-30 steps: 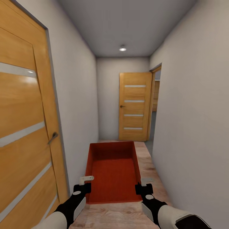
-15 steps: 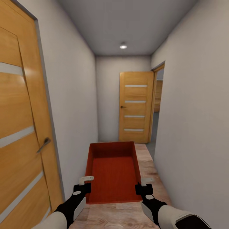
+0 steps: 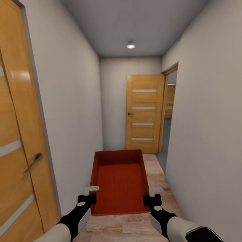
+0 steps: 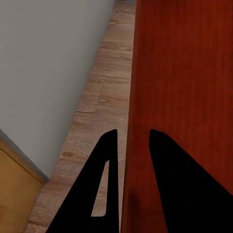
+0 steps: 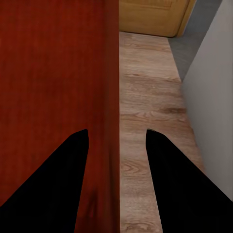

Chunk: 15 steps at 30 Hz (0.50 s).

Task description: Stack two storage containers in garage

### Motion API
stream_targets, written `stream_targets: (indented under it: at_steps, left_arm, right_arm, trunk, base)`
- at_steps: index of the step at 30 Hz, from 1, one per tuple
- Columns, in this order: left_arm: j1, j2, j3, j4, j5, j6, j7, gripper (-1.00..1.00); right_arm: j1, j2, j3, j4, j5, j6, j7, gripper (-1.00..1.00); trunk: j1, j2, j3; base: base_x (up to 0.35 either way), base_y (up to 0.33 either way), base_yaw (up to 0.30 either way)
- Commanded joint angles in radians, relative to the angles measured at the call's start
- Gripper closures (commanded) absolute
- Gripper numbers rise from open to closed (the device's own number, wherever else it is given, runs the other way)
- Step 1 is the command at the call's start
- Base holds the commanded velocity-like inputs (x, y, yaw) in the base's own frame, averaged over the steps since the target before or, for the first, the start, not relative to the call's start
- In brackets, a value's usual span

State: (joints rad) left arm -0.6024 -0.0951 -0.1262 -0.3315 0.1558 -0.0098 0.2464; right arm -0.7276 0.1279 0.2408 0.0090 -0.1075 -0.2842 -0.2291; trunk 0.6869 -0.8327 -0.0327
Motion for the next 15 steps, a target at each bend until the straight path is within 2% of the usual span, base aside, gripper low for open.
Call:
stream_targets:
  at_steps: [1, 15]
  left_arm:
    - [0.0, 0.026, 0.005, 0.002, 0.01, -0.001, 0.019, 1.0]
    - [0.0, 0.029, 0.005, 0.002, 0.011, -0.001, 0.019, 1.0]
  right_arm:
    - [-0.001, 0.001, -0.018, -0.003, 0.025, -0.038, 0.002, 1.0]
    - [-0.001, 0.001, -0.017, -0.003, 0.03, -0.036, 0.002, 1.0]
  trunk:
    - [0.001, -0.001, -0.002]
    - [0.001, -0.001, -0.002]
  base:
    - [0.322, 0.0, 0.0]
    - [0.322, 0.0, 0.0]
